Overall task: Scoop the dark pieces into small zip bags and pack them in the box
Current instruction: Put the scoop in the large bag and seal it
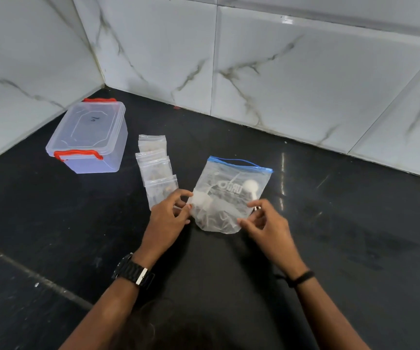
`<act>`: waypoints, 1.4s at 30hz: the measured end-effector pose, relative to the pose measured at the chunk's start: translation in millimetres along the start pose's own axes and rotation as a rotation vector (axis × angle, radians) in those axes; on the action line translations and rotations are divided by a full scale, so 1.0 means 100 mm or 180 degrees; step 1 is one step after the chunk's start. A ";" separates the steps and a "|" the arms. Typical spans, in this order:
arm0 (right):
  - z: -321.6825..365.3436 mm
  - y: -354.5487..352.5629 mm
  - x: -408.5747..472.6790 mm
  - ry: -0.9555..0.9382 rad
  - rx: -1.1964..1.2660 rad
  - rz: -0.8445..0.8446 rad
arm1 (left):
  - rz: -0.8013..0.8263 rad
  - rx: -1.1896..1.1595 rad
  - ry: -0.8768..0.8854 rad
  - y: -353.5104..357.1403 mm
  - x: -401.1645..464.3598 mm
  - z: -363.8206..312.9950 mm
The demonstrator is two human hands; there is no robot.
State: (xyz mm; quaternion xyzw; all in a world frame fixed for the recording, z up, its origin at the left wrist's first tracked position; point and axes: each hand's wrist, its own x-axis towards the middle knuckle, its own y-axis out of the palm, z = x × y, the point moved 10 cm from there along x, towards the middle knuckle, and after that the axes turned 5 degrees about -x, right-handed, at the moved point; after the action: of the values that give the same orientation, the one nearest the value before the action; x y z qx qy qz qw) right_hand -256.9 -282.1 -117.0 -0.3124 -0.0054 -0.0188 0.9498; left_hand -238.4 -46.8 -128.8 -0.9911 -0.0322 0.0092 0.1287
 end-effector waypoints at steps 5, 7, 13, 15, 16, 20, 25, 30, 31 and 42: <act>-0.09 0.09 -0.14 -0.0018 -0.0031 -0.0077 | -0.0213 0.0131 0.0147 0.03 -0.02 -0.06; -0.07 0.09 -0.14 -0.0124 -0.0137 -0.0184 | -0.0249 0.0192 0.0185 0.04 -0.03 -0.06; -0.03 0.02 -0.13 -0.0257 -0.0582 -0.0826 | -0.0422 0.0761 0.0374 0.01 -0.06 -0.07; -0.03 0.02 -0.13 -0.0226 -0.0529 -0.0930 | -0.0442 0.0730 0.0327 0.00 -0.07 -0.04; -0.03 0.03 -0.13 -0.0221 -0.0461 -0.0940 | -0.0436 0.0671 0.0258 0.01 -0.07 -0.02; -0.05 0.02 -0.09 -0.0337 -0.0292 -0.0936 | -0.0428 0.0314 -0.0066 0.04 -0.06 0.07; -0.13 -0.22 -0.05 -0.0323 -0.0165 -0.1130 | -0.0669 -0.0217 -0.0439 -0.04 -0.04 0.24; -0.30 -0.11 0.00 0.0076 0.0076 -0.0725 | -0.0492 -0.0790 -0.0738 0.12 -0.06 0.32; -0.35 -0.09 0.01 0.0159 0.0125 -0.0640 | -0.0407 -0.0802 -0.0729 0.15 -0.05 0.32; -0.64 0.08 -0.03 0.1338 0.2508 -0.0197 | -0.0429 -0.1006 -0.0837 0.13 -0.09 0.44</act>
State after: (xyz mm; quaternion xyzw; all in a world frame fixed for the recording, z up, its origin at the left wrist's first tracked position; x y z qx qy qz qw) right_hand -259.5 -313.7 -173.2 0.0841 0.1716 -0.1068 0.9757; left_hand -247.8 -48.6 -174.7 -0.9848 -0.1160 0.1247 -0.0333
